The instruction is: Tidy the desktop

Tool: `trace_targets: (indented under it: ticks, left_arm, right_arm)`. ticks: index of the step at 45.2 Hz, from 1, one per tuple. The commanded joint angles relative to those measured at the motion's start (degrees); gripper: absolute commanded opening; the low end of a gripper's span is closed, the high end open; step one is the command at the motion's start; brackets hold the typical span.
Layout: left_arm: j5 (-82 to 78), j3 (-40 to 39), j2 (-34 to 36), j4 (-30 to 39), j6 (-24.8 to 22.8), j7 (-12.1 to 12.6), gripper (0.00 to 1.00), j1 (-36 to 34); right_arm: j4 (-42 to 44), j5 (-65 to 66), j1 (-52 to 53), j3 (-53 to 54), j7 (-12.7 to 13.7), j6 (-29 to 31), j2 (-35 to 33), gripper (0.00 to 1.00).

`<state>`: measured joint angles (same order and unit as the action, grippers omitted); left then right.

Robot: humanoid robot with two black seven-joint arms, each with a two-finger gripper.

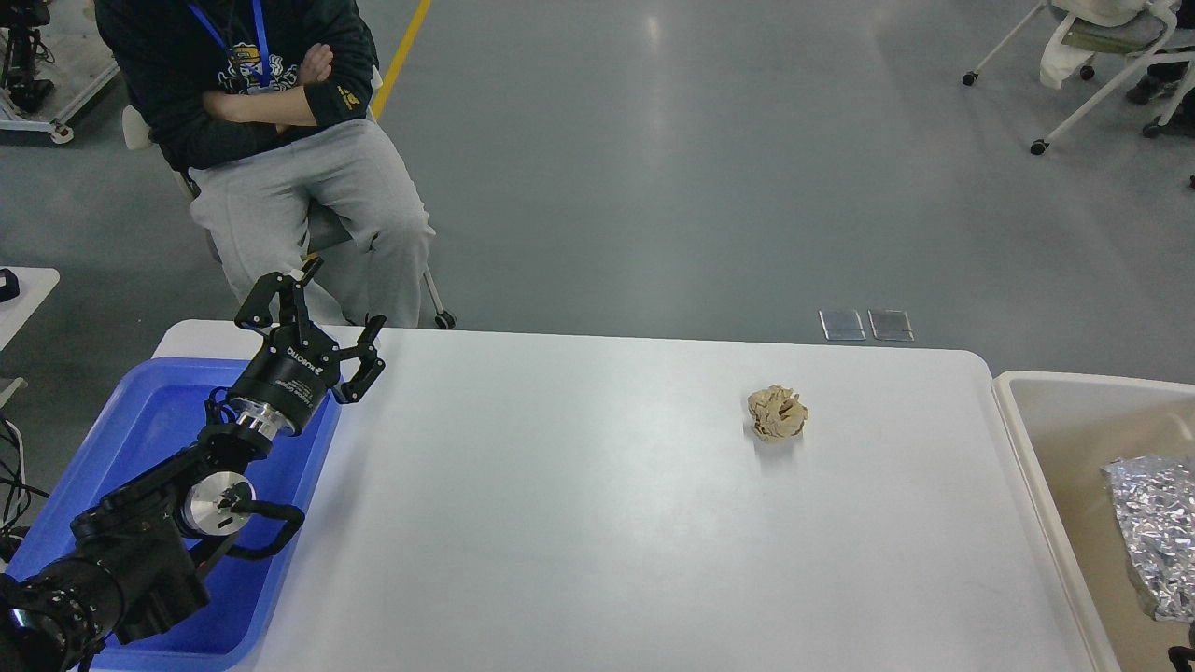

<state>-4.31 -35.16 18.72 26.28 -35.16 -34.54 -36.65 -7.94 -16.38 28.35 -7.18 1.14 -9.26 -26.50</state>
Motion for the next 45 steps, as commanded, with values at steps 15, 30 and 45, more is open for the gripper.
trace_targets:
  ticks: [15,30,45]
  left_arm:
    - [0.0,0.0,0.0,0.0,0.0,0.0,1.0,0.0]
    - [0.0,0.0,0.0,0.0,0.0,0.0,1.0,0.0]
    - [0.0,0.0,0.0,0.0,0.0,0.0,1.0,0.0]
  right_arm:
    - [1.7,1.3,0.8,1.1,-0.1,1.1,0.9,0.94]
    - [0.8,1.4,5.0,3.8,-0.3,1.2,2.0,1.0]
    - [-0.2,1.2,12.6,11.2,-0.1,12.4,1.0,1.0]
